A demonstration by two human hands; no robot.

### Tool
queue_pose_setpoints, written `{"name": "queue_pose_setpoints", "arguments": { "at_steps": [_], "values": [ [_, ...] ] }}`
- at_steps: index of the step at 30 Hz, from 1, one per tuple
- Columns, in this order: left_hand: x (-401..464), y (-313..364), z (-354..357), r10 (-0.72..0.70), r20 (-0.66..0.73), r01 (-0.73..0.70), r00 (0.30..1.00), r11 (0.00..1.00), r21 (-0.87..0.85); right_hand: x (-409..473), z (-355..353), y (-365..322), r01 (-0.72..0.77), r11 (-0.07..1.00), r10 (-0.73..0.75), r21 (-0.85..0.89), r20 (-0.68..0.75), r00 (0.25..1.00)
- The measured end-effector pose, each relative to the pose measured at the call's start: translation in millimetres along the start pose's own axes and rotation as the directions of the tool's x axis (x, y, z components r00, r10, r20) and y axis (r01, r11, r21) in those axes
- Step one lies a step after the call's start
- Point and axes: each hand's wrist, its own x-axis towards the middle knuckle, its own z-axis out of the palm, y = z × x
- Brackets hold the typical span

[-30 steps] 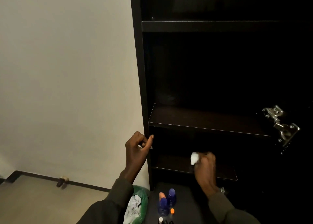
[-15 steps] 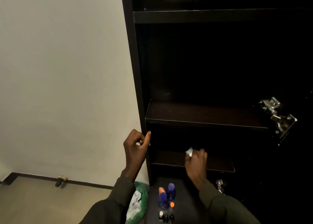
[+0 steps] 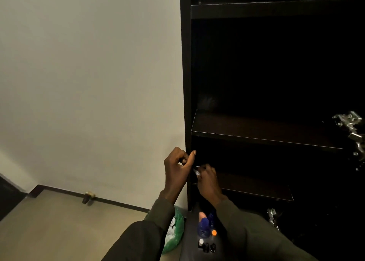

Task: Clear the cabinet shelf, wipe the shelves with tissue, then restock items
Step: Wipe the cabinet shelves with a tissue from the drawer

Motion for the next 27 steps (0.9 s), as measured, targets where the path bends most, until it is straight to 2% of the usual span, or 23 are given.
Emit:
{"name": "queue_pose_setpoints", "arguments": {
  "at_steps": [7, 11, 13, 14, 16, 17, 19, 21, 23, 24, 25, 27],
  "values": [
    [-9, -11, 0, -0.004, 0.059, 0.005, 0.998, 1.0, -0.021, -25, 12, -1, 0.011, 0.985, 0.001, 0.174, -0.07, 0.998],
    [-13, -16, -3, -0.005, 0.103, 0.01, 0.995, 0.999, -0.047, -41, 3, -6, -0.071, 0.923, 0.045, 0.378, 0.077, 0.996],
    [-18, -20, -8, -0.031, 0.134, 0.038, 0.99, 0.998, -0.056, -49, -2, -15, -0.161, 0.782, 0.09, 0.602, 0.147, 0.985],
    [-22, -22, -11, -0.067, 0.148, 0.076, 0.987, 0.995, -0.057, -52, -4, -20, -0.214, 0.659, 0.134, 0.721, 0.168, 0.977],
    [-28, -25, -20, -0.203, 0.16, 0.217, 0.966, 0.973, -0.078, -56, -11, -29, -0.319, 0.346, 0.216, 0.883, 0.255, 0.942],
    [-30, -26, -26, -0.288, 0.169, 0.308, 0.942, 0.946, -0.101, -58, -14, -32, -0.349, 0.229, 0.229, 0.909, 0.298, 0.927],
    [-32, -29, -39, -0.464, 0.23, 0.504, 0.855, 0.849, -0.16, -61, -18, -36, -0.381, 0.144, 0.219, 0.913, 0.346, 0.912],
    [-32, -33, -52, -0.595, 0.414, 0.708, 0.689, 0.676, -0.204, -64, -18, -40, -0.383, 0.125, 0.21, 0.915, 0.353, 0.912],
    [-37, -35, -68, -0.585, 0.634, 0.83, 0.505, 0.53, -0.172, -66, -17, -46, -0.381, 0.138, 0.211, 0.914, 0.349, 0.913],
    [-41, -36, -76, -0.552, 0.701, 0.854, 0.451, 0.495, -0.159, -67, -15, -50, -0.38, 0.155, 0.208, 0.912, 0.346, 0.915],
    [-44, -38, -82, -0.529, 0.731, 0.865, 0.43, 0.474, -0.166, -68, -13, -53, -0.378, 0.173, 0.205, 0.91, 0.342, 0.917],
    [-49, -46, -93, -0.542, 0.702, 0.864, 0.461, 0.456, -0.215, -69, -7, -61, -0.375, 0.226, 0.209, 0.899, 0.331, 0.92]
  ]
}}
